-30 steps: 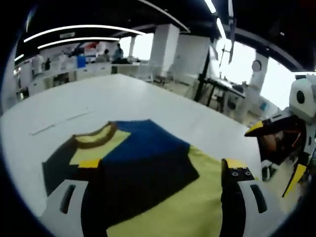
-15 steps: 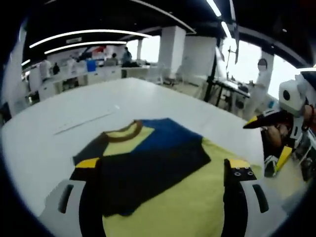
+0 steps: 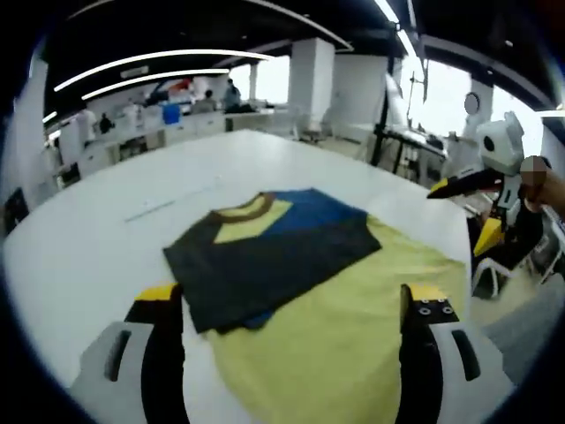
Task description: Fold the garment on the visible template until the final outline fits inside the template.
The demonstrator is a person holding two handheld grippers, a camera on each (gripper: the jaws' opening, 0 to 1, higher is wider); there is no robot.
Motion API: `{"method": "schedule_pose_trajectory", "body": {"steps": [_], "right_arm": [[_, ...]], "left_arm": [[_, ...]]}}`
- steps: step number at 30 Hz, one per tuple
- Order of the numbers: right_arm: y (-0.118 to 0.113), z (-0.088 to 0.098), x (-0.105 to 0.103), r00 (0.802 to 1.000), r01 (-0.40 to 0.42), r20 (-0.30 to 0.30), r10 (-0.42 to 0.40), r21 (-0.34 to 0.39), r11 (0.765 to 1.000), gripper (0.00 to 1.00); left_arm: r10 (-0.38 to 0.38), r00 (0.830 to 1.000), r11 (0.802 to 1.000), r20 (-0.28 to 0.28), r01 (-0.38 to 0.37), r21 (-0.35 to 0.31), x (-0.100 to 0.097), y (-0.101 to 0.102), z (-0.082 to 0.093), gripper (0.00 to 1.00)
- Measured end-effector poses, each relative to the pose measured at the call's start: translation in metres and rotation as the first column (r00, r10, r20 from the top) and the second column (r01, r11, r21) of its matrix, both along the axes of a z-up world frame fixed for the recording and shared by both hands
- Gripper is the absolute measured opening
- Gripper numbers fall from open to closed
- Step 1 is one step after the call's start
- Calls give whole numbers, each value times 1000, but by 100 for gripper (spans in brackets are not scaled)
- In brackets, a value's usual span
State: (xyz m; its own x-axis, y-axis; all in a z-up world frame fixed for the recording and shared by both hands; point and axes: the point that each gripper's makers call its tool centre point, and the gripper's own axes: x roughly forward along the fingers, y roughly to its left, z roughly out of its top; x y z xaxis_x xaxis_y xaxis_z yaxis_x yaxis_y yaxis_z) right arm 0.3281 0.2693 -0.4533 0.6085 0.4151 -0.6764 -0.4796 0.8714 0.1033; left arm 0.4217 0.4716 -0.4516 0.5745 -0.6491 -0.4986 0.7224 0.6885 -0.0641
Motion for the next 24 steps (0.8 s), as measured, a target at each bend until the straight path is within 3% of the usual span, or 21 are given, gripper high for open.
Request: {"method": "schedule_pose_trajectory", "body": {"steps": [9,24], "right_arm": [[-1,-6,-4,1000,4,-14,-4,-5,1000,99],[-9,-21,-19,999,30,-43,-31,-22,999,97]], "left_arm": [[-7,1000,1000,-17,7,1,-19,14,-4,99],[-7,998,999,-70,10,41,-69,49,-30,93]]}}
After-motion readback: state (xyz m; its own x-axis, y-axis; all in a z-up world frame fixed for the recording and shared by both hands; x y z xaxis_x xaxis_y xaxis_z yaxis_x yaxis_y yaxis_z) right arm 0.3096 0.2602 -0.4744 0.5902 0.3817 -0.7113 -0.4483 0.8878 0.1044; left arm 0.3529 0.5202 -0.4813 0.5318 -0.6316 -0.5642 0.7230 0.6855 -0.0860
